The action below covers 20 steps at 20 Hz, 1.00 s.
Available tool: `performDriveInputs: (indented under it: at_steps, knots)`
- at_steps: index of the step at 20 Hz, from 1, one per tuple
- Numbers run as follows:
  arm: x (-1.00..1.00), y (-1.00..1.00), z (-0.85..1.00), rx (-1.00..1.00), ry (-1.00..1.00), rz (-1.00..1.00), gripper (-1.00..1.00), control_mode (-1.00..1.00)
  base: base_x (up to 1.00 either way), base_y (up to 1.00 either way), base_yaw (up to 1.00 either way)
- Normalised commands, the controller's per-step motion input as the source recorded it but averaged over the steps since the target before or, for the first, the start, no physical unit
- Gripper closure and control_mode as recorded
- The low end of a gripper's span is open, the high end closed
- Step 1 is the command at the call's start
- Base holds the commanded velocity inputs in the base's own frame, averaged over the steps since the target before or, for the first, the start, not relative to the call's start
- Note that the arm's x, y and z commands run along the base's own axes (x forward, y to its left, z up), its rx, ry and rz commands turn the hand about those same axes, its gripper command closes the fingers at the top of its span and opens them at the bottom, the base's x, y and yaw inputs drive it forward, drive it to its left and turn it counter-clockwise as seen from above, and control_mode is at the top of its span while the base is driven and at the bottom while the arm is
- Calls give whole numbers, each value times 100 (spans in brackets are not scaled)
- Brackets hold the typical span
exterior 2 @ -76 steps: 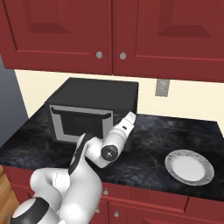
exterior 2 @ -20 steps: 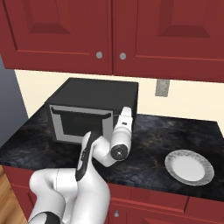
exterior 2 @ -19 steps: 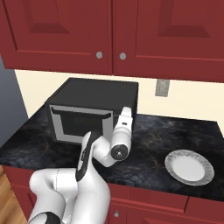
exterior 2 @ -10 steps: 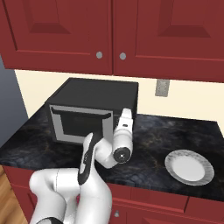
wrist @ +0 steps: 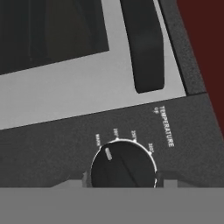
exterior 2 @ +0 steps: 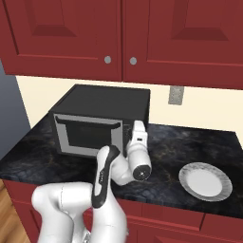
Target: Pull the toaster oven rack outwards. Pick up the baguette from the plate and place it on the toaster oven rack. Close the toaster oven door fully and set the temperature to the lowest setting.
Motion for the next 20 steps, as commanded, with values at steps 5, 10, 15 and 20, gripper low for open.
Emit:
performDriveInputs:
  at_steps: [5,10,15,20]
  knots:
    - [0,0,-13,-9,0,23,100,-100,0,0,0]
    - [0,0,-1,-2,1,10,100,-100,0,0,0]
    - [0,-4,-9,0,2,3,100,-100,0,0,0]
    - [4,-7,-12,-3,21,11,100,-100,0,0,0]
